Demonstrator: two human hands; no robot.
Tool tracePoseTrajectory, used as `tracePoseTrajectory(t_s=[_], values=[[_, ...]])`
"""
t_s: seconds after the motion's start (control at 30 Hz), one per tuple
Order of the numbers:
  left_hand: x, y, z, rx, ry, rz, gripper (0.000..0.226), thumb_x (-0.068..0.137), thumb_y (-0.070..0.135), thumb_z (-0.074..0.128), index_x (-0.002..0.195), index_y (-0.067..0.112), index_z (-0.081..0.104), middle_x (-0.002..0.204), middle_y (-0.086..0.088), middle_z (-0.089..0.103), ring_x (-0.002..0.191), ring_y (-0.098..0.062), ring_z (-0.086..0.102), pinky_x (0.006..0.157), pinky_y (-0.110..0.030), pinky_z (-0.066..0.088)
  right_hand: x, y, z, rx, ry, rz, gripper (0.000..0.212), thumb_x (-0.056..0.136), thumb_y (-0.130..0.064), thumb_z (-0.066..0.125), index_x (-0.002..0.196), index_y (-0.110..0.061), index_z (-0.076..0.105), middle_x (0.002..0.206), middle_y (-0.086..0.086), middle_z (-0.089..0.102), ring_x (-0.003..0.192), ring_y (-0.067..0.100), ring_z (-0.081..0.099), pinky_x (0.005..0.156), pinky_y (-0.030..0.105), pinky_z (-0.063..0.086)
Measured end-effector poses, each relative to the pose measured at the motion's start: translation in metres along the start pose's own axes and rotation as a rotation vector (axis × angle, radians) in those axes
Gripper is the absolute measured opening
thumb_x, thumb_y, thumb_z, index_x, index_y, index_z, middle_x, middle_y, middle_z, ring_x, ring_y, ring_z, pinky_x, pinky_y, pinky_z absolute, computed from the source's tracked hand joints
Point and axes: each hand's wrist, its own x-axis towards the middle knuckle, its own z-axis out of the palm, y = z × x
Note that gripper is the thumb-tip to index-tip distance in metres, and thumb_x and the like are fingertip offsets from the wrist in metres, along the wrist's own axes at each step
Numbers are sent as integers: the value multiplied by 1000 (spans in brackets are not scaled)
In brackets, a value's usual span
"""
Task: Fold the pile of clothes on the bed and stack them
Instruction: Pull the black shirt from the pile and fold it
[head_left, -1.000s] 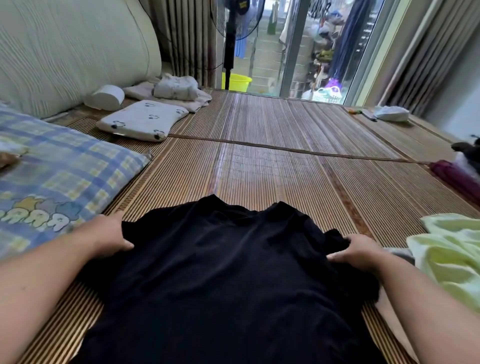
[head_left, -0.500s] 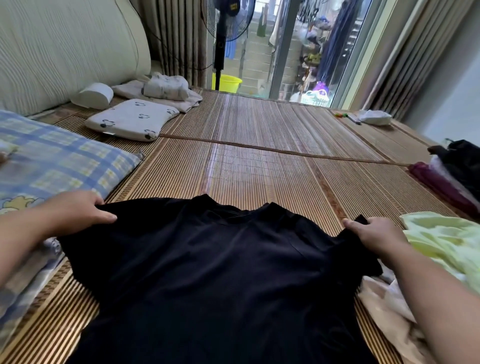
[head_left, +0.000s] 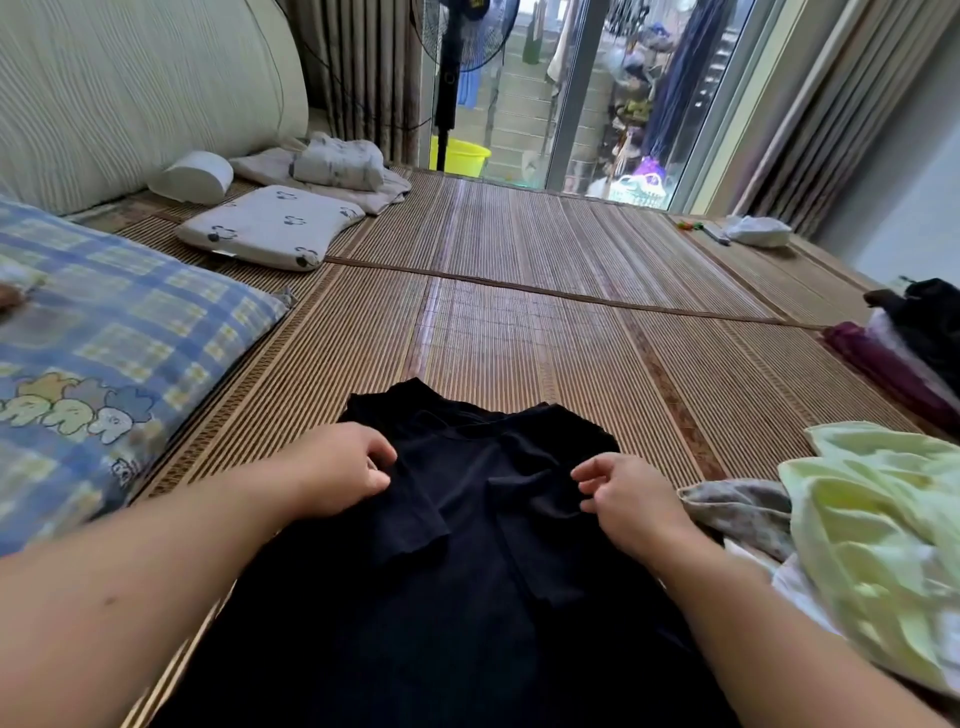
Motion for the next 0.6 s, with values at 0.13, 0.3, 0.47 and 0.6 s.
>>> tracePoseTrajectory(t_s=[0.13, 0.3, 0.47, 0.6], values=[[7, -21, 35, 377, 80, 16, 61, 89, 60, 48, 146, 44, 30, 159, 4, 18, 146, -21, 15, 116, -44, 19, 8, 21, 39, -314, 53, -86, 55, 91, -41, 56, 141, -19, 46, 151, 12, 36, 141, 24, 29, 114, 30, 20], [15, -36, 52, 305, -30, -10, 71, 77, 81, 35, 139, 66, 3, 160, 6, -17, 146, -26, -17, 113, -57, -2, 22, 28, 57, -472, -155, -129, 78, 73, -82, 37, 144, -53, 22, 161, -8, -3, 147, 22, -13, 110, 60, -11], [51, -31, 27, 59, 286, -61, 79, 82, 64, 54, 149, 38, 22, 159, -6, 17, 145, -29, 16, 117, -50, 17, 61, 16, 15, -1, 428, -94, 52, 87, -40, 64, 132, -16, 55, 134, 14, 51, 127, 33, 45, 106, 41, 32], [88, -23, 7, -121, 351, -337, 84, 80, 56, 65, 145, 12, 34, 141, -13, 48, 129, -35, 44, 106, -42, 35, 97, 5, -2, -23, 54, 194, 63, 81, -48, 70, 127, -7, 57, 128, 11, 60, 116, 29, 56, 98, 35, 42]])
